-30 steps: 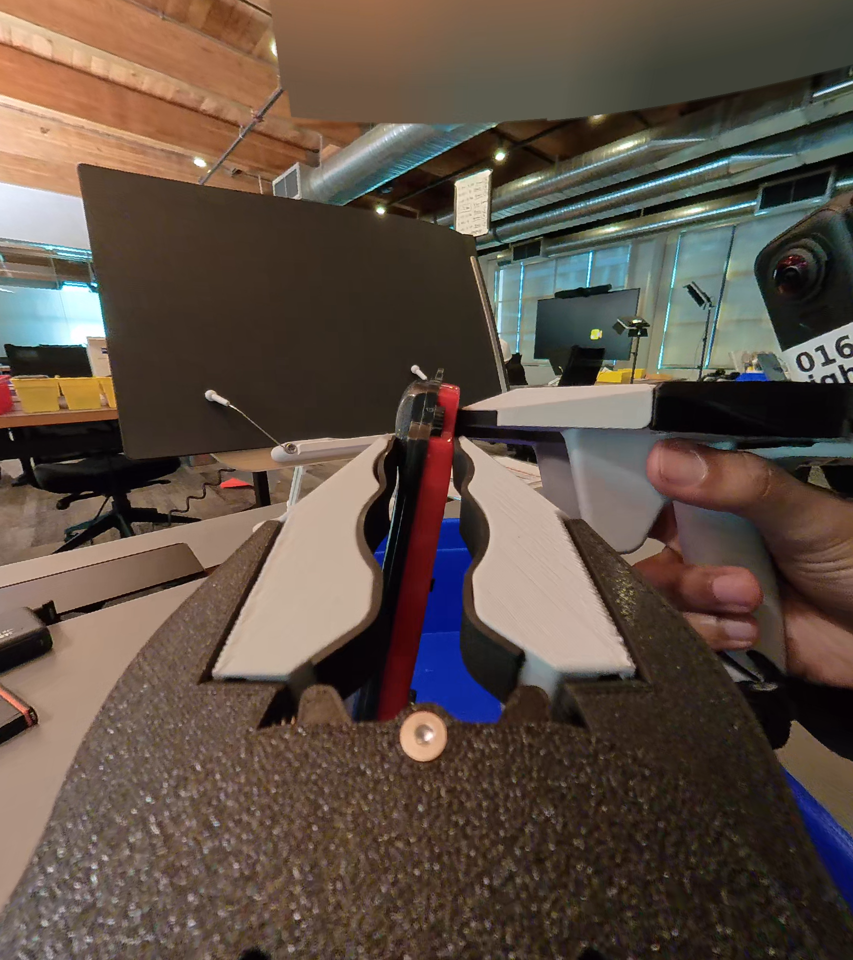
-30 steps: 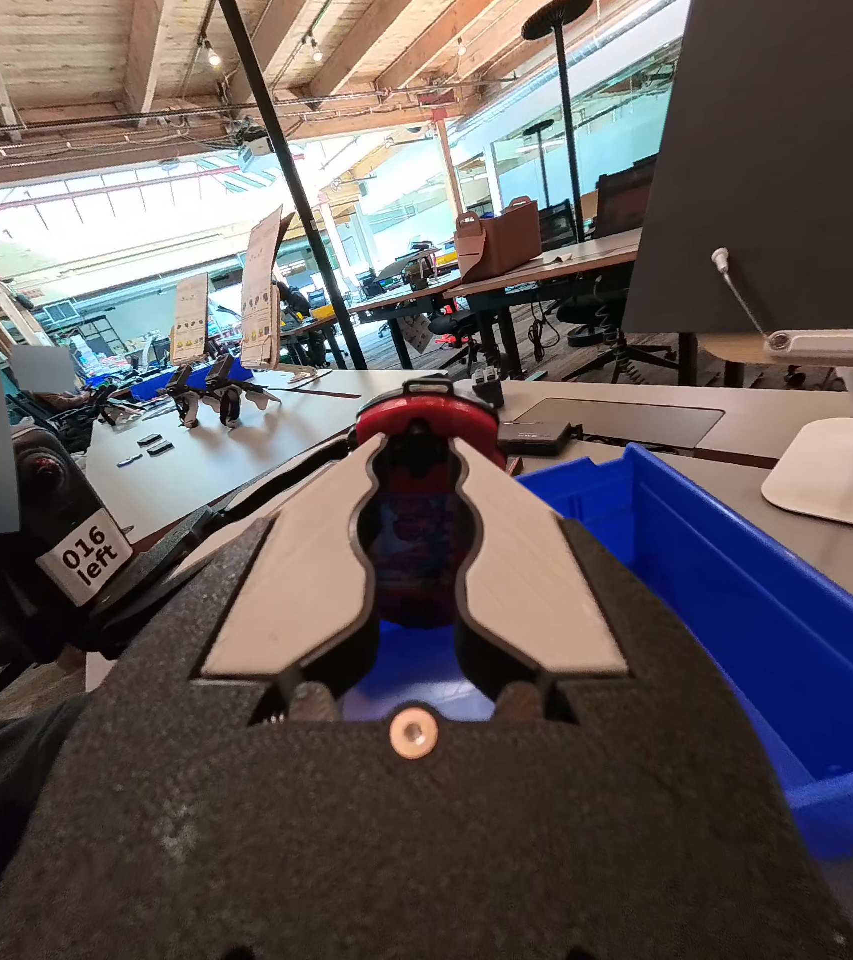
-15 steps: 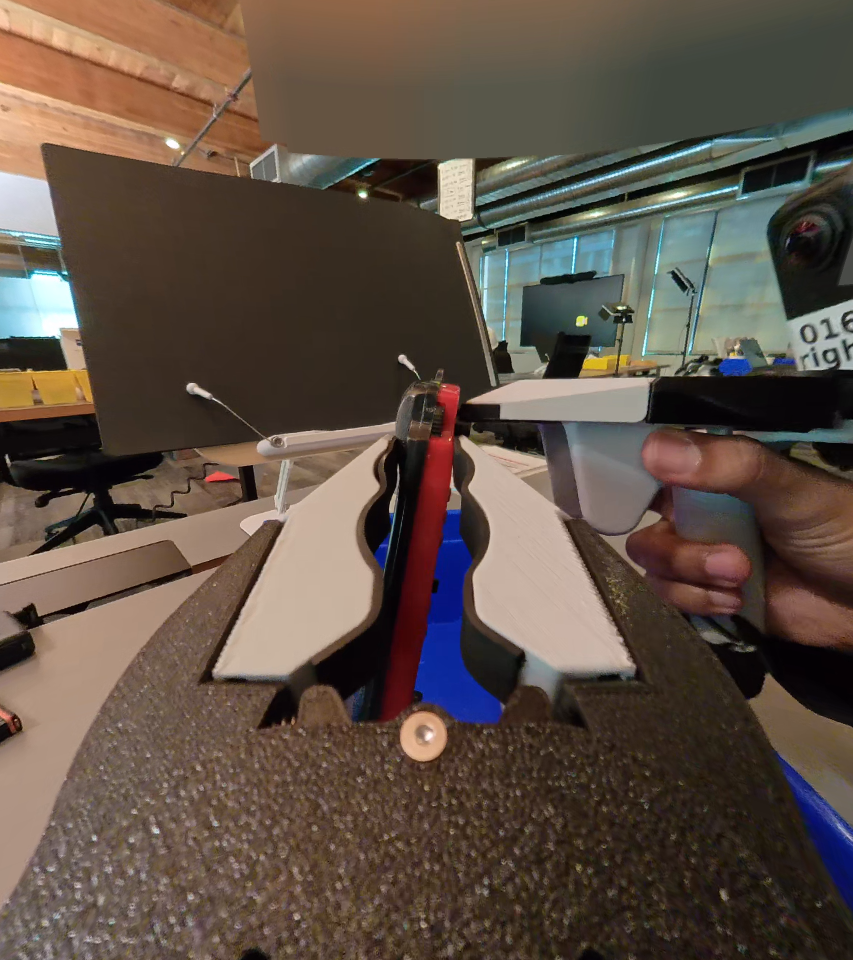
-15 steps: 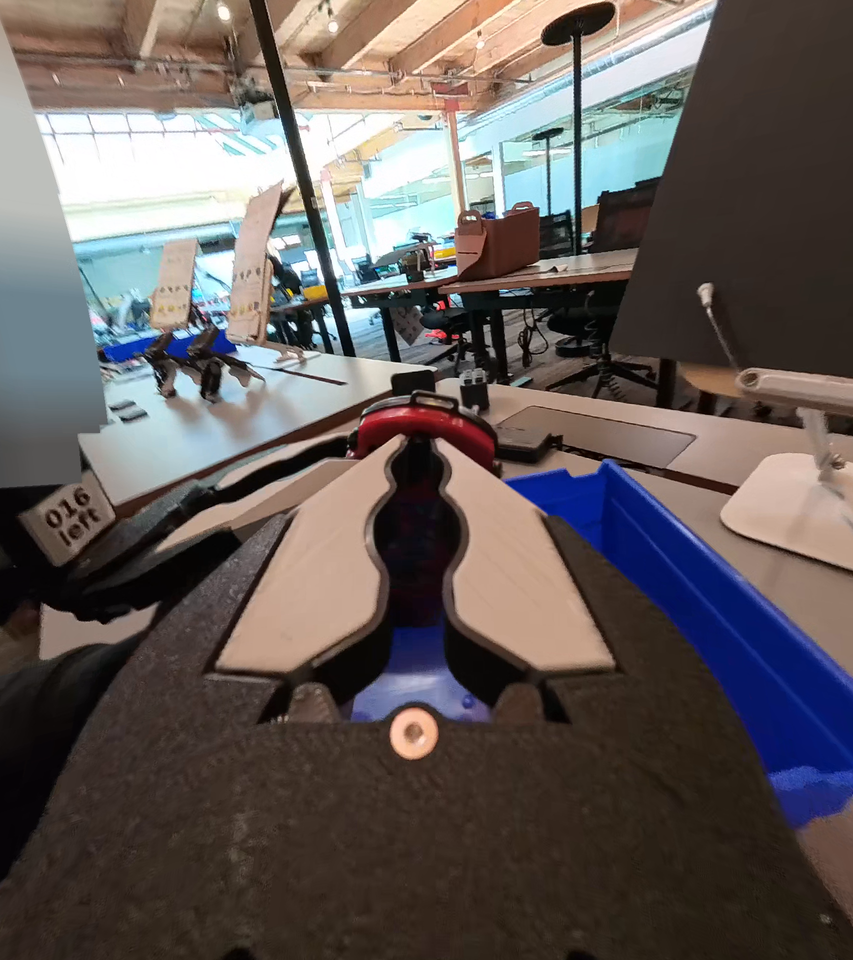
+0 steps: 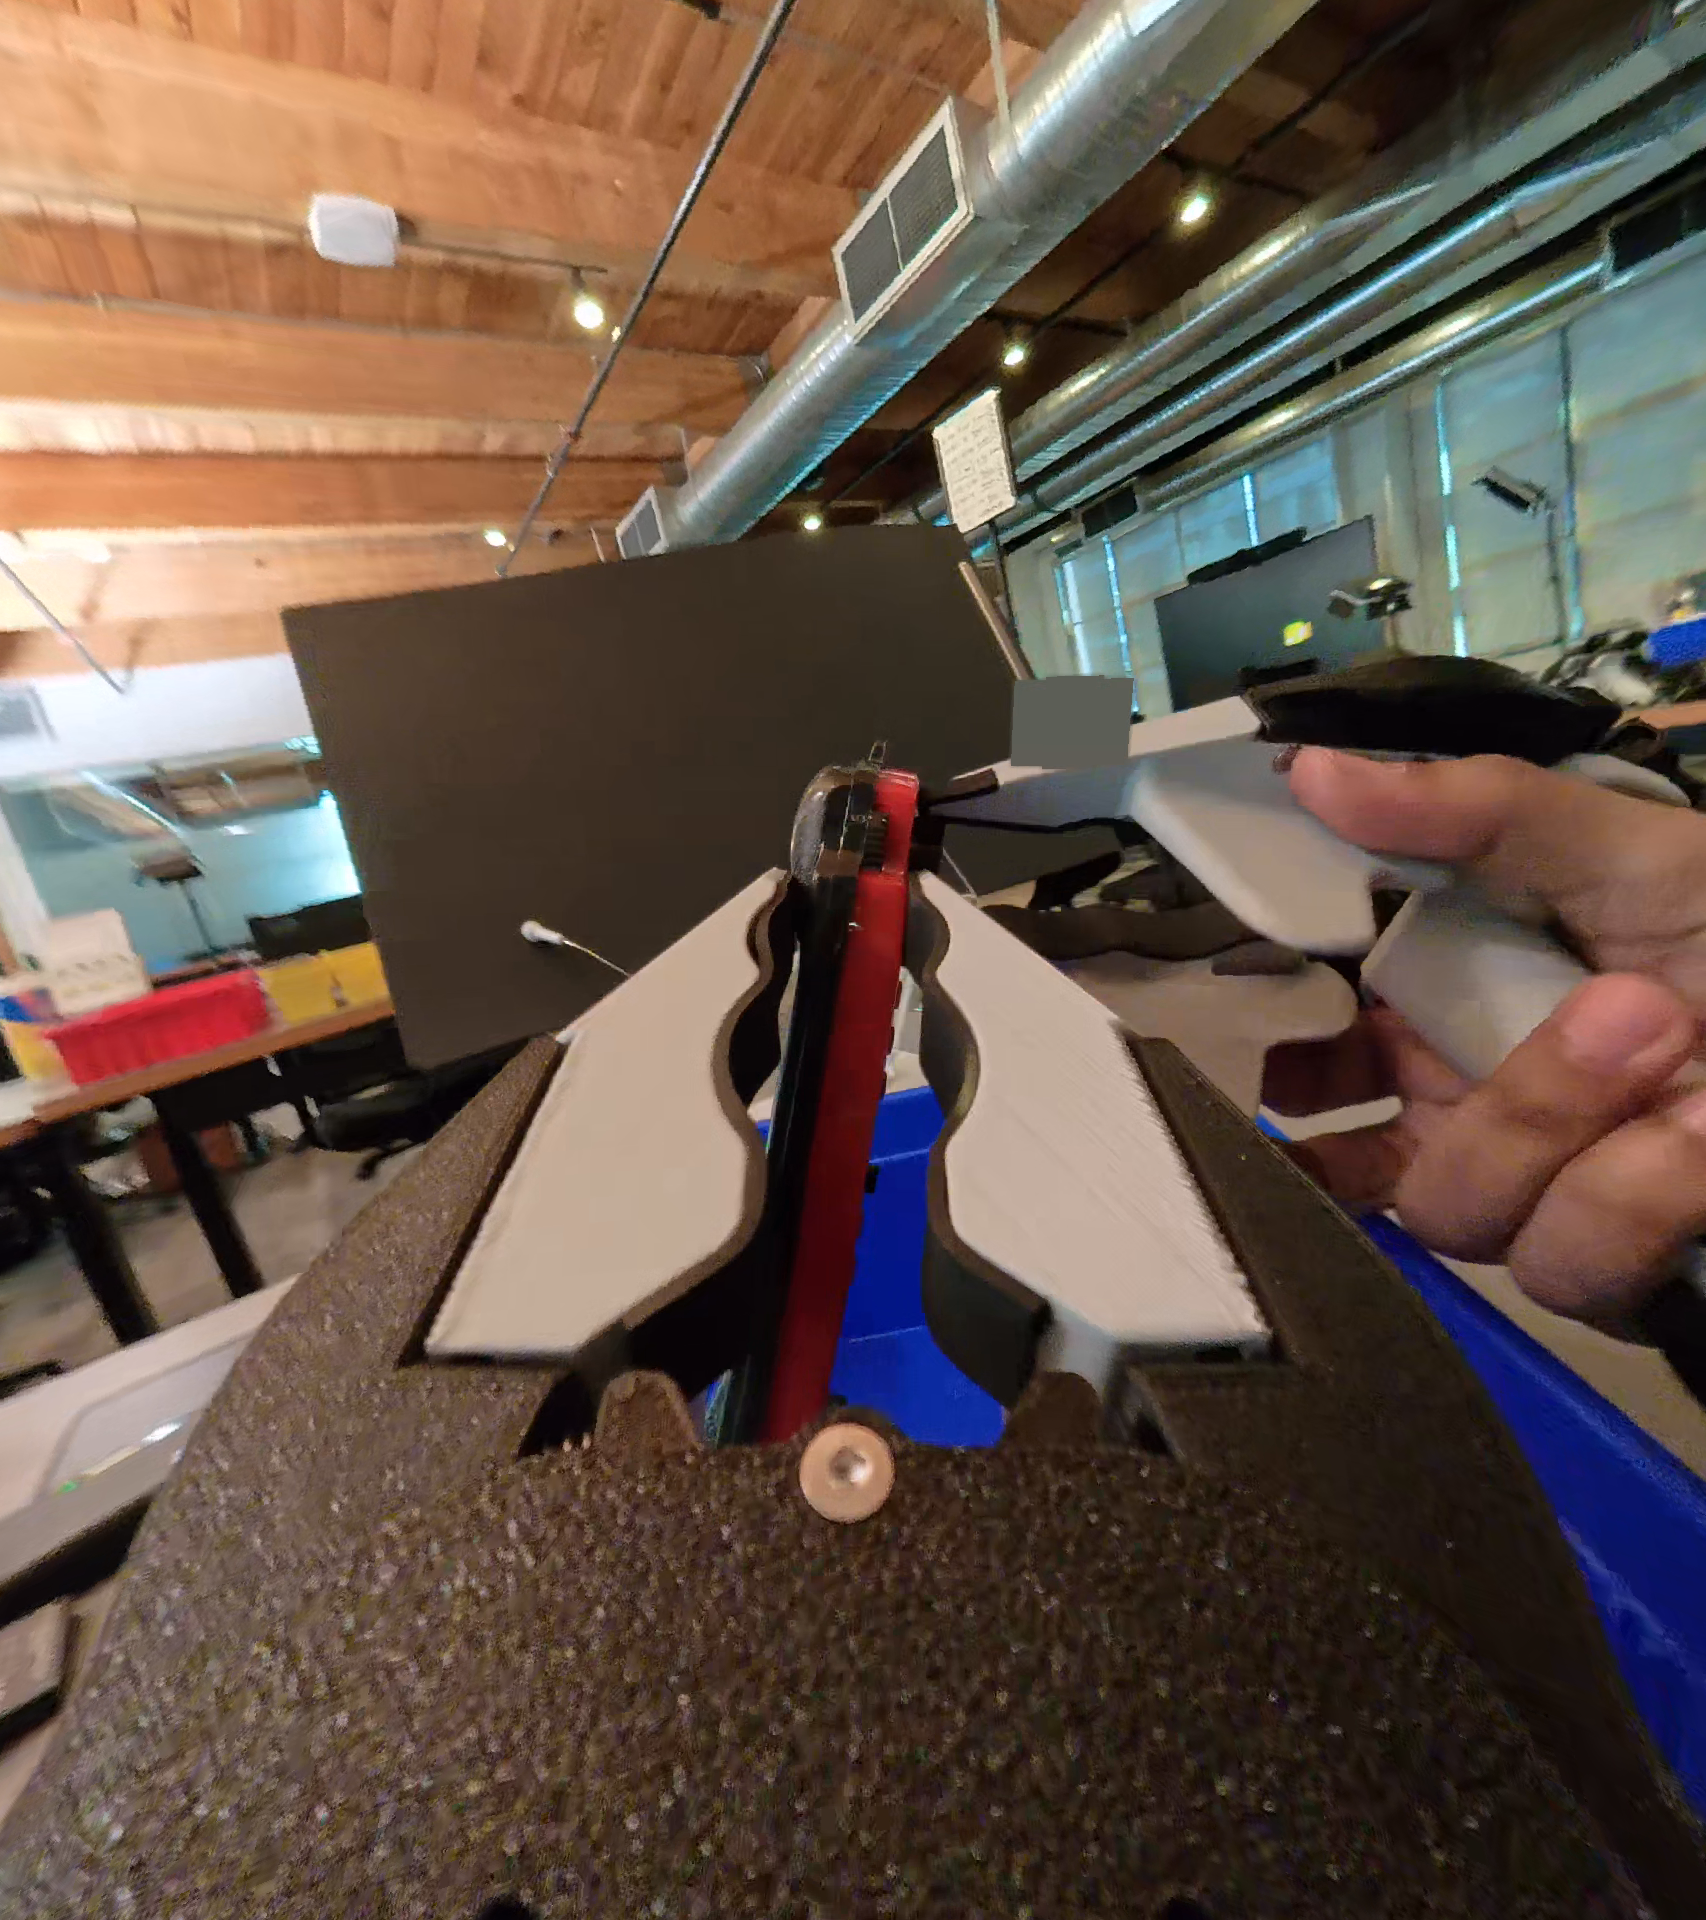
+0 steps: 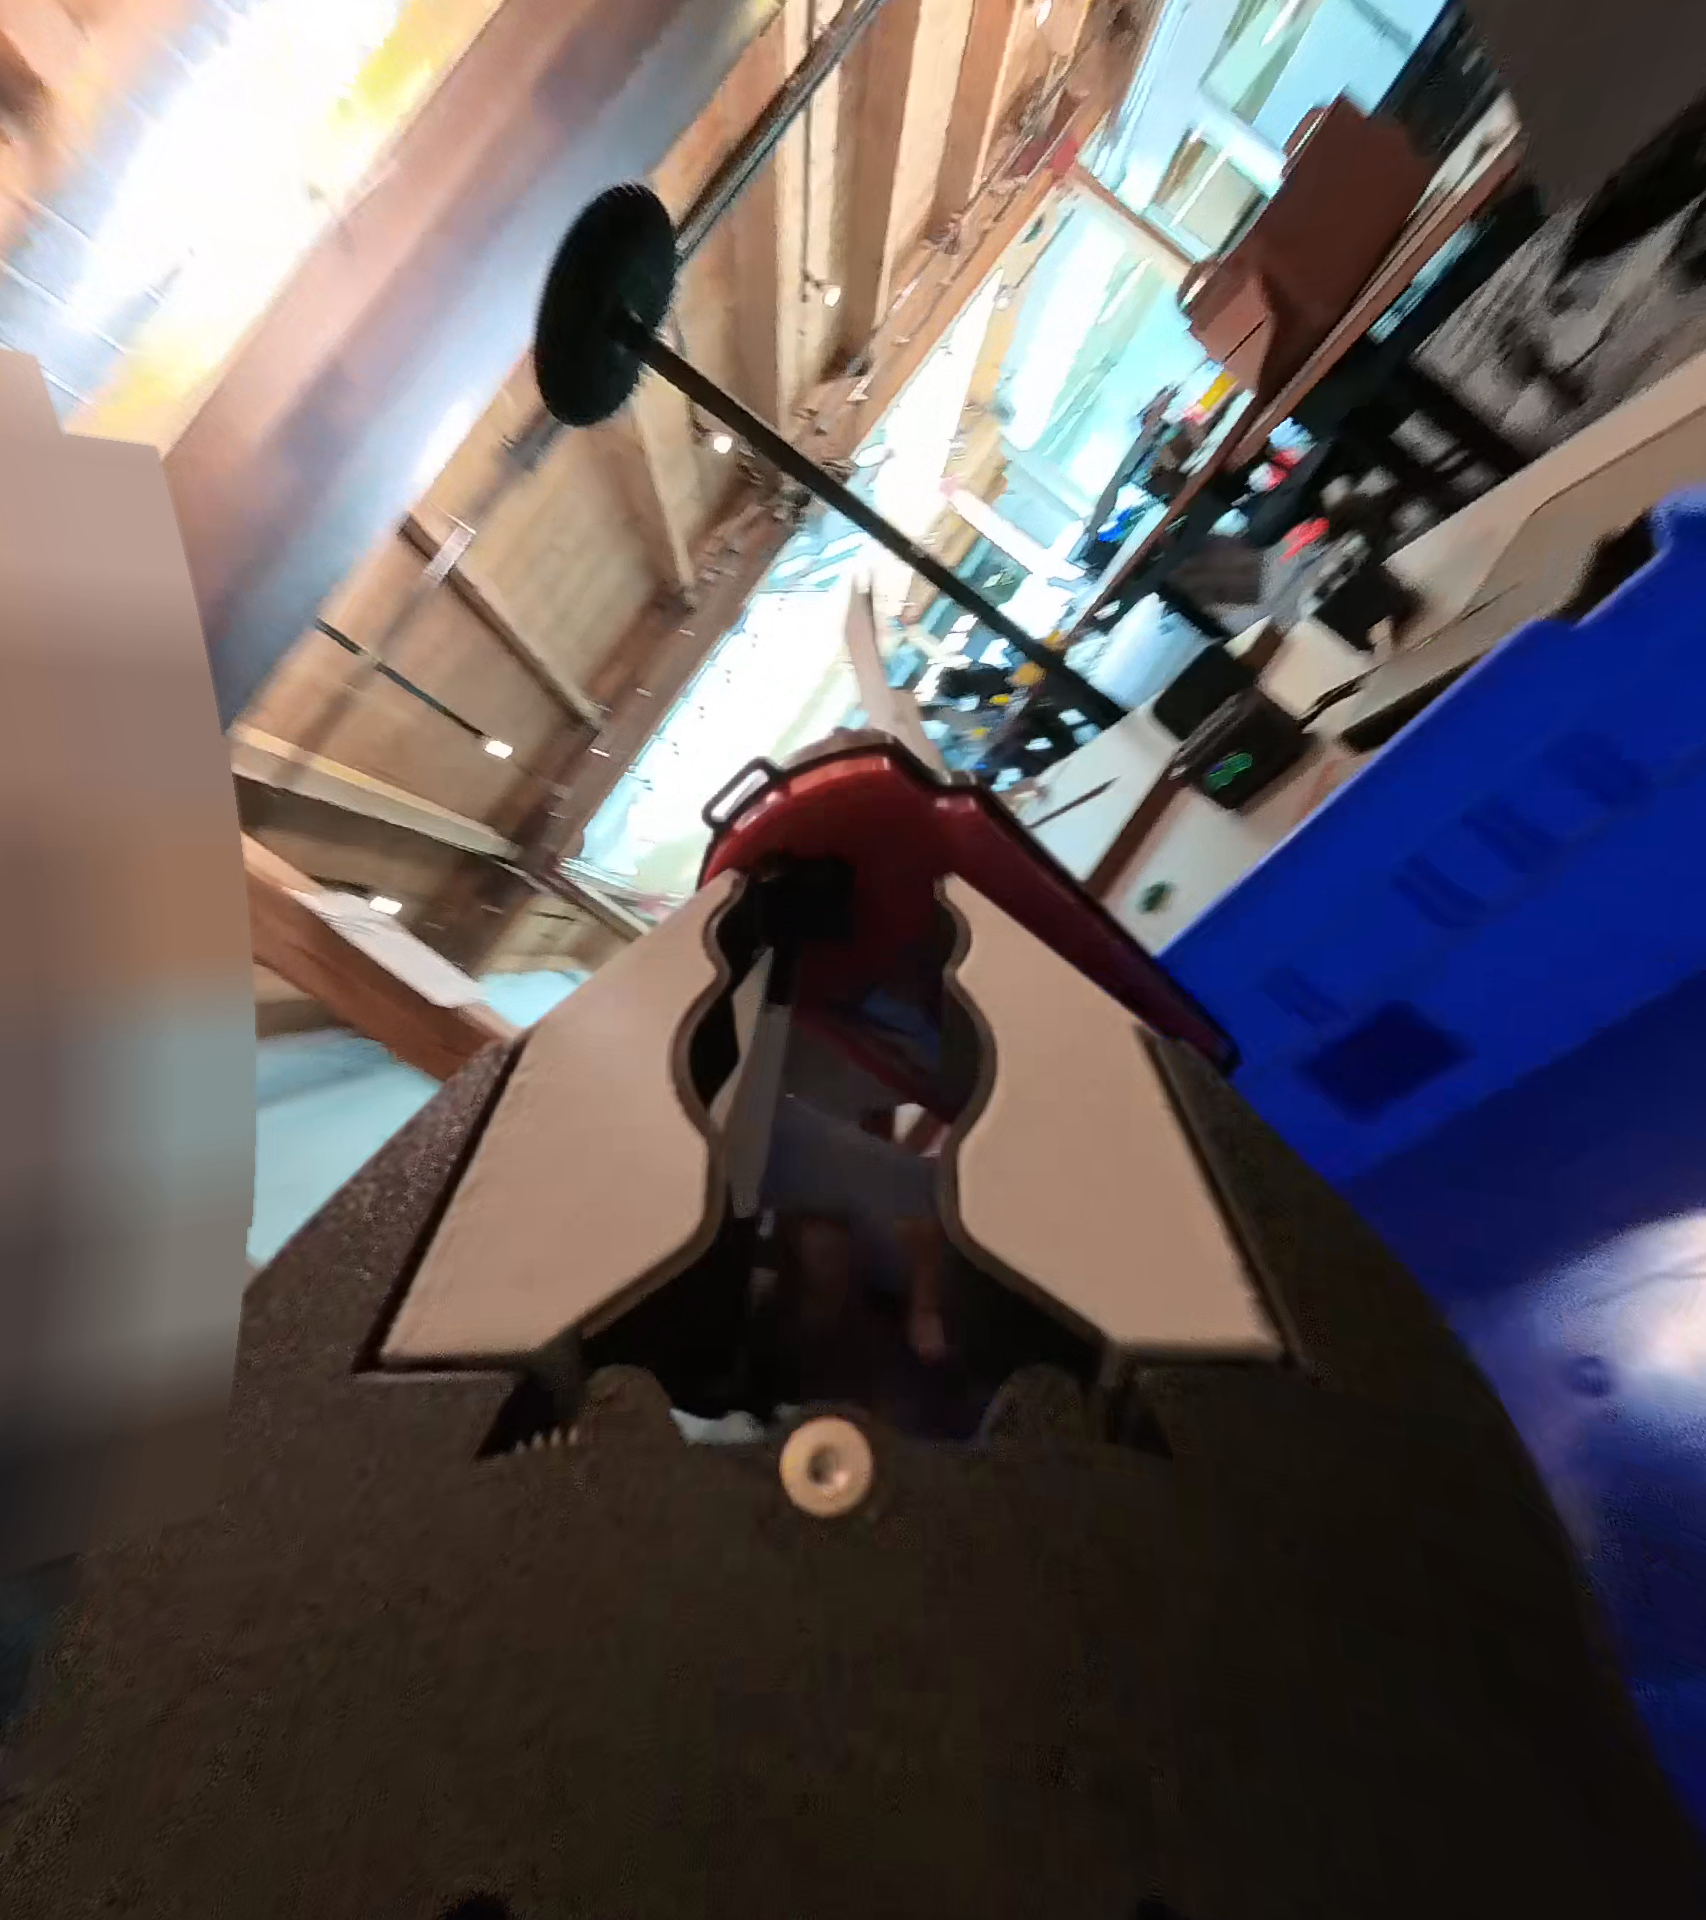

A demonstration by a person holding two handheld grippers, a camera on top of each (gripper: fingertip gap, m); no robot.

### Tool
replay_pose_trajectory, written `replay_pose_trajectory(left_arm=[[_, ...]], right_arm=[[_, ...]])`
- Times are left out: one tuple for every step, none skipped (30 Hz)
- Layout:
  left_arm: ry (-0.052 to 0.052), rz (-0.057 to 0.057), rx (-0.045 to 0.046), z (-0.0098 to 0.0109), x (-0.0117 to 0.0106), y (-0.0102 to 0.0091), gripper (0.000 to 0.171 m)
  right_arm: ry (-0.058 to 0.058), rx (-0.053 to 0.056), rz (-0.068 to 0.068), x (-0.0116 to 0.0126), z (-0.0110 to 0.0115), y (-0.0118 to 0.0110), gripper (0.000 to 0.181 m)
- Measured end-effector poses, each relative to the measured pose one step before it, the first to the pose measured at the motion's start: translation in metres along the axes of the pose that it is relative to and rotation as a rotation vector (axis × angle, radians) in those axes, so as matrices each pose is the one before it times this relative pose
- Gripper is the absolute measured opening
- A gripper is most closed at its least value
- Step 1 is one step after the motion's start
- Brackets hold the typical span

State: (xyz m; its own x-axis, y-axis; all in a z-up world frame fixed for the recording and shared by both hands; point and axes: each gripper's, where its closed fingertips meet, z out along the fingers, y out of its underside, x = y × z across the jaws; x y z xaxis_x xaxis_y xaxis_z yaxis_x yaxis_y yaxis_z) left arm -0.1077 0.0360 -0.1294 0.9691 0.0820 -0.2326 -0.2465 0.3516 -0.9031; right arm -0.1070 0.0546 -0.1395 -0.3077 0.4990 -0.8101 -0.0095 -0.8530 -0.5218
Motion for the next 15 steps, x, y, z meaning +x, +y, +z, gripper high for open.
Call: replay_pose_trajectory(left_arm=[[-0.007, 0.0243, 0.00432, -0.00019, 0.00061, -0.00068, 0.02], [-0.0046, 0.0186, -0.00028, 0.00004, 0.00026, 0.0001, 0.02], [-0.0075, 0.0204, -0.00017, -0.00001, 0.00004, 0.00004, 0.02], [-0.0112, 0.0204, 0.00441, -0.00034, -0.0003, -0.00075, 0.02], [-0.0091, 0.0064, 0.00114, -0.00012, -0.00035, -0.00048, 0.02], [-0.0035, -0.0098, -0.0017, 0.00004, -0.0002, -0.00001, 0.02], [0.0037, -0.0142, -0.00739, 0.00024, 0.00026, 0.00097, 0.02], [0.0031, -0.0152, -0.00864, 0.00062, -0.00007, 0.00142, 0.02], [0.0018, -0.0149, -0.00364, 0.00023, -0.00004, 0.00087, 0.02], [0.001, -0.0091, 0.00028, -0.00005, -0.00001, 0.00015, 0.02], [0.0004, 0.0, 0.00047, -0.00004, -0.00014, -0.00038, 0.02], [0.0002, 0.0004, -0.00163, 0.00003, -0.0001, -0.00013, 0.02], [0.0018, -0.0023, 0.00002, -0.00007, 0.00003, -0.00026, 0.02], [0.0025, 0.0003, -0.00262, 0.00006, 0.00005, 0.00009, 0.02], [0.0009, 0.012, -0.00167, -0.00001, 0.00004, -0.00004, 0.021]], right_arm=[[-0.0333, -0.0008, 0.0652, -0.00136, -0.00004, 0.0011, 0.033], [-0.0207, 0.0047, 0.043, -0.00144, -0.00004, 0.00068, 0.031], [-0.0034, 0.0071, 0.02, -0.0007, 0.00008, 0.00057, 0.031], [-0.0011, 0.0055, 0.0032, -0.00125, 0.00044, 0.00083, 0.029], [-0.0064, 0.0073, 0.0065, -0.00181, 0.00061, 0.00051, 0.026], [-0.0048, 0.0102, 0.0115, -0.00073, 0.00043, 0.0, 0.025], [-0.0157, 0.009, -0.0015, -0.00177, 0.00027, -0.00021, 0.019], [0.0099, 0.0101, -0.0065, 0.00169, 0.0, -0.00072, 0.018], [0.005, 0.0062, -0.017, 0.0007, 0.00015, -0.00033, 0.018], [0.002, 0.003, -0.0154, 0.00006, 0.00008, -0.00029, 0.017], [0.001, 0.0016, -0.0149, -0.00017, 0.00011, -0.00015, 0.016], [0.0029, 0.0013, -0.0157, 0.00003, 0.00013, -0.00009, 0.015], [0.0042, 0.0001, -0.0191, 0.00022, -0.00007, -0.00005, 0.015], [0.0059, 0.0017, -0.0195, 0.00027, -0.00012, -0.00005, 0.014], [0.0043, 0.0016, -0.0165, 0.00013, -0.00025, -0.00001, 0.014]])
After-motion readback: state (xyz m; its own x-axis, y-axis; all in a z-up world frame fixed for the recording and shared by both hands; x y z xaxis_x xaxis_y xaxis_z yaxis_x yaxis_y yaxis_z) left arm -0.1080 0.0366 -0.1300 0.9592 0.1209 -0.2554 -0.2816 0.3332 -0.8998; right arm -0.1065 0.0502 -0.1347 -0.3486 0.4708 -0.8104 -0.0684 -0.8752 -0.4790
